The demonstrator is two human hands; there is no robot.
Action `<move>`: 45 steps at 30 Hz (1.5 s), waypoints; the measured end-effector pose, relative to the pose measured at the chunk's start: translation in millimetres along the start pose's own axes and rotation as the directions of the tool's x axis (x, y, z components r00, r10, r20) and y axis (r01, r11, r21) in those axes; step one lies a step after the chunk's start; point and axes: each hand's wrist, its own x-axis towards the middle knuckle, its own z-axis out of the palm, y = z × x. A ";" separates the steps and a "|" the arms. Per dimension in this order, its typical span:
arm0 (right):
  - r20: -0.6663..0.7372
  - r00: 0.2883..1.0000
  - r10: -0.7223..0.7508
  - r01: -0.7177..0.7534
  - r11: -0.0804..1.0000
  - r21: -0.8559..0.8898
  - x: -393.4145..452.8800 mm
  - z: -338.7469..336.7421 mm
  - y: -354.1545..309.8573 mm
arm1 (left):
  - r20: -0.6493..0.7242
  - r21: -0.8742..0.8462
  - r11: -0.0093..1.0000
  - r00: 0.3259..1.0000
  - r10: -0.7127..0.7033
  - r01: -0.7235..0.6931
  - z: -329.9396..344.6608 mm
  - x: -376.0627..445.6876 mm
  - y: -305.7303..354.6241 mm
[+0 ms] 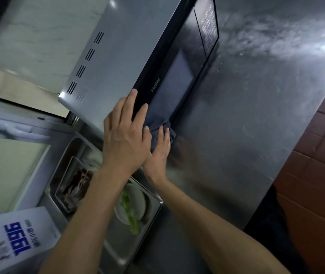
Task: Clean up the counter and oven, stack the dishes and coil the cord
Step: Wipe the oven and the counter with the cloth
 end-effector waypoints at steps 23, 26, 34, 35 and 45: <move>-0.109 0.989 -0.097 0.092 0.995 -0.045 208.8 -116.1 -92.5 | 0.017 0.060 0.995 0.997 -0.082 0.081 4.1 103.1 55.4; -0.127 0.984 -0.128 0.121 0.991 -0.065 246.6 -138.0 -121.7 | -0.002 0.034 0.994 0.995 -0.102 0.103 2.9 121.3 65.6; 0.040 0.975 -0.219 0.223 0.949 -0.223 253.0 -187.3 -128.5 | -0.133 -0.129 0.977 0.973 -0.188 0.171 7.6 106.1 87.8; 0.092 0.964 -0.251 0.267 0.920 -0.286 250.6 -194.2 -124.6 | -0.147 -0.135 0.975 0.970 -0.195 0.176 10.0 100.3 93.1; 0.615 0.782 -0.101 0.616 0.278 -0.737 226.4 -245.7 -71.0 | 0.008 -0.307 0.914 0.961 -0.276 0.265 76.2 57.1 142.1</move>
